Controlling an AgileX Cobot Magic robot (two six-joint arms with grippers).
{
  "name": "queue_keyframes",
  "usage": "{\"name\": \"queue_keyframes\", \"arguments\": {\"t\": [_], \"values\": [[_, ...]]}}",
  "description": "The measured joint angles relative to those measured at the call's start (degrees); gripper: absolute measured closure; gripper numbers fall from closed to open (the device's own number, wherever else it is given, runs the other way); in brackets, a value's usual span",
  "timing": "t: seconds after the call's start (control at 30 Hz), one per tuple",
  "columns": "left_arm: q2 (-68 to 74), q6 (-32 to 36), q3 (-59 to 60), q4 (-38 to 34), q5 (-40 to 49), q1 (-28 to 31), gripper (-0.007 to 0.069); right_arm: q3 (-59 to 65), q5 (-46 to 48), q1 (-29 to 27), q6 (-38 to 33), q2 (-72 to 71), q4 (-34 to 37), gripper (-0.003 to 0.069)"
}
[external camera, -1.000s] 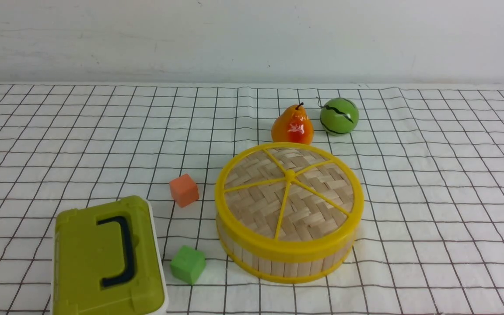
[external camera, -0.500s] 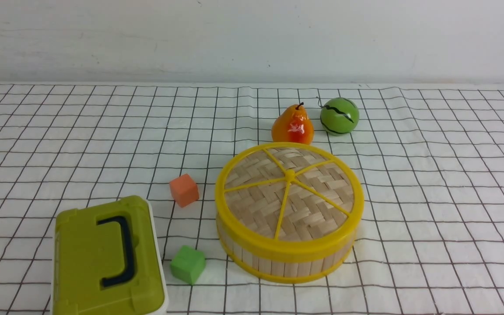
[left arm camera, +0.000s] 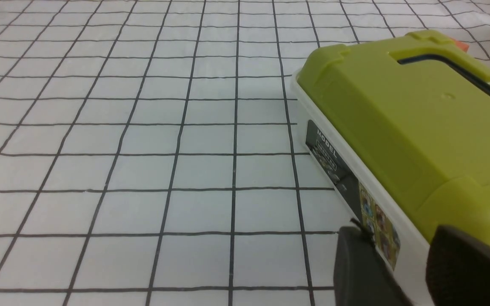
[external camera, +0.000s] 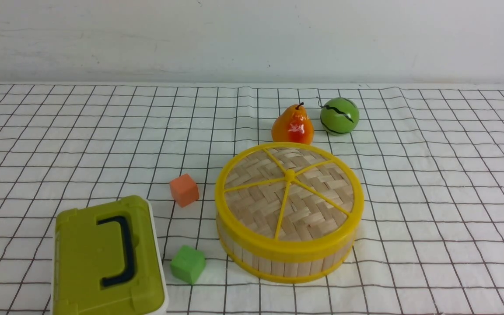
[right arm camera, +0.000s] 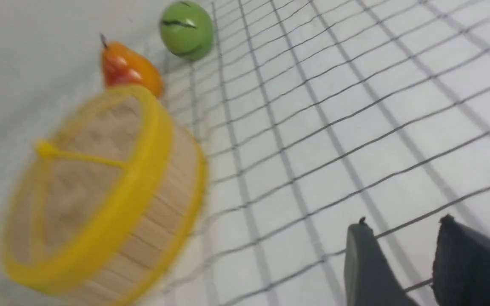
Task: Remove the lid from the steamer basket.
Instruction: Use the right arm to lift the lid of the steamer
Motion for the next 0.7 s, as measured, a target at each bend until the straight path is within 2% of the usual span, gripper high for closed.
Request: {"name": "queue_keyframes", "arguments": {"t": [0.07,0.1,0.17,0.27,0.47,0.57,0.6,0.7], "values": [[0.00,0.00,0.00,0.00,0.00,0.00,0.0386,0.18,-0.12,0.00,6.98,0.00,10.29,0.0421],[0.00,0.00,0.00,0.00,0.00,0.00,0.0386,0.18,-0.12,0.00,9.15,0.00,13.17,0.0421],[0.00,0.00,0.00,0.00,0.00,0.00,0.0386,0.18,-0.79,0.00,10.74,0.00,17.15,0.0421],[0.00,0.00,0.00,0.00,0.00,0.00,0.0386,0.18,-1.12,0.00,10.27,0.00,18.04,0.0421],[0.00,0.00,0.00,0.00,0.00,0.00,0.0386,0.18,-1.17,0.00,3.80,0.00,15.89,0.0421],[0.00,0.00,0.00,0.00,0.00,0.00,0.0386,0.01,-1.12,0.00,-3.83,0.00,15.38,0.0421],[0.00,0.00,0.00,0.00,0.00,0.00,0.0386,-0.19,-1.06,0.00,-4.35,0.00,15.37,0.0421],[0.00,0.00,0.00,0.00,0.00,0.00,0.0386,-4.95,-0.47,0.00,-14.90,0.13,14.78,0.0435]]}}
